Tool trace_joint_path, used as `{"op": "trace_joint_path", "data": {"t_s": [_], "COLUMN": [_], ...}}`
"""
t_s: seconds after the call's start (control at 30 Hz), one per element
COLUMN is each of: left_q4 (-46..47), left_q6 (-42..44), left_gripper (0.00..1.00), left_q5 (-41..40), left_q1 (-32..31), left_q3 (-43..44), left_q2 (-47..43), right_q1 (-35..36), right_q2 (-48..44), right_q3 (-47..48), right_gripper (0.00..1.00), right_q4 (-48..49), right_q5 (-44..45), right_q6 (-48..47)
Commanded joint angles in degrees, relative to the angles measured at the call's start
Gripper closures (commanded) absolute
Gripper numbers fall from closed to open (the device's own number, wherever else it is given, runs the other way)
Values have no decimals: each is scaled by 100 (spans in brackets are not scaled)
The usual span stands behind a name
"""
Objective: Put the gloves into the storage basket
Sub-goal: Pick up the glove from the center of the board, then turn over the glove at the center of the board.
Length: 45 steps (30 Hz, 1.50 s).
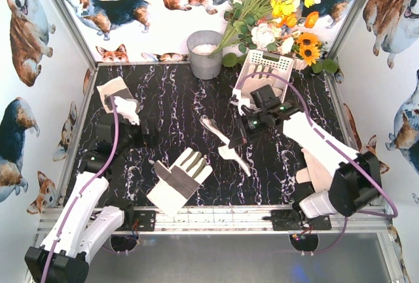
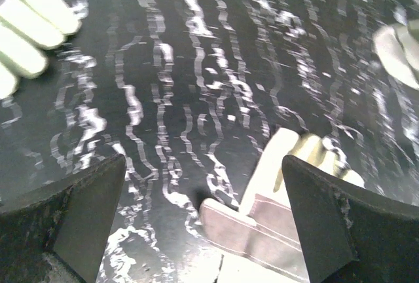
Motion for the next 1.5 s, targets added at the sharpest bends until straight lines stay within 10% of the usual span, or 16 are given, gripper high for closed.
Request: {"op": "trace_joint_path", "data": {"t_s": [0.0, 0.4, 0.77, 1.03, 1.27, 1.47], "left_q4": [312, 2001, 3699, 4816, 4595, 4663], "left_q6": [337, -955, -2270, -3027, -2815, -2920], "left_gripper": [0, 0, 0, 0, 29, 75], "left_q5": [2160, 4893, 5306, 5423, 4822, 4369], "left_q1": [-53, -765, -1104, -1653, -1664, -1664], "left_q3": [119, 659, 495, 508, 305, 18], "left_q2": [33, 579, 987, 1189, 1076, 1050], "right_q1": [-41, 52, 302, 310, 310, 293], "right_q2": [-325, -981, -1347, -1246, -1277, -1364], "right_q3": [285, 229, -169, -119, 37, 51], "right_gripper": [100, 100, 100, 100, 100, 100], "right_q4": [102, 2011, 5379, 5204, 3828, 3345], "right_q5": [-2174, -3891, -4248, -4226, -3934, -3715], "right_q6": [223, 2009, 4614, 4461, 3368, 2988]}}
